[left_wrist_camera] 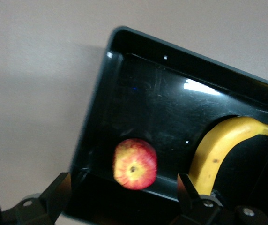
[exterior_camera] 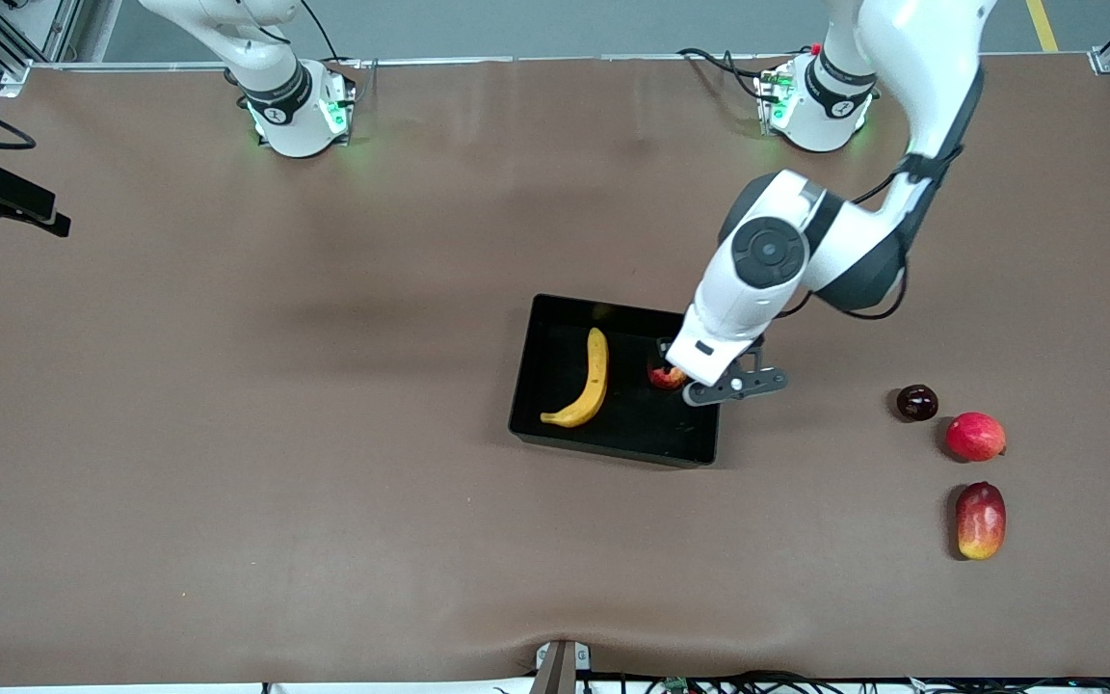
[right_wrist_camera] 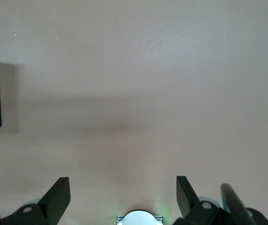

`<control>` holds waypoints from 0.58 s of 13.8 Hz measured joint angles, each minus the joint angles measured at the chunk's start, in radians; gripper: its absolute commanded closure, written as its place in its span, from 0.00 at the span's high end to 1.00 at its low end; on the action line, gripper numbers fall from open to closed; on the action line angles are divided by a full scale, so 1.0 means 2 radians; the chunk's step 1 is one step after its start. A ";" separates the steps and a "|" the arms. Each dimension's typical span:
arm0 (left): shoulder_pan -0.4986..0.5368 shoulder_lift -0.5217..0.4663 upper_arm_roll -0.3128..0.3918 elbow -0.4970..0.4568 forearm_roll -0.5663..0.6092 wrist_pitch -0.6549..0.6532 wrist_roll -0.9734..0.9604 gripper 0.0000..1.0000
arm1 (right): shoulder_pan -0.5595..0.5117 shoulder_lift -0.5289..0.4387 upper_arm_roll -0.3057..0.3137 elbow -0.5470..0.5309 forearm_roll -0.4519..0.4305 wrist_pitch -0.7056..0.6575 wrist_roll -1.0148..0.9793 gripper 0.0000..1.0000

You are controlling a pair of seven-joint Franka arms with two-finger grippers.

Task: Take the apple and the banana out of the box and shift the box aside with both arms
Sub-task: 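Lower the left gripper and grasp the red-yellow apple in the box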

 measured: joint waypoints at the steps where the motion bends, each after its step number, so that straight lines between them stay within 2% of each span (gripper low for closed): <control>1: -0.005 0.010 0.000 0.000 0.000 0.005 -0.010 1.00 | 0.000 0.000 0.000 0.000 0.000 0.000 0.000 1.00; 8: -0.011 0.074 0.000 0.000 0.001 0.028 -0.016 1.00 | 0.000 0.000 0.000 0.000 0.000 0.000 0.000 1.00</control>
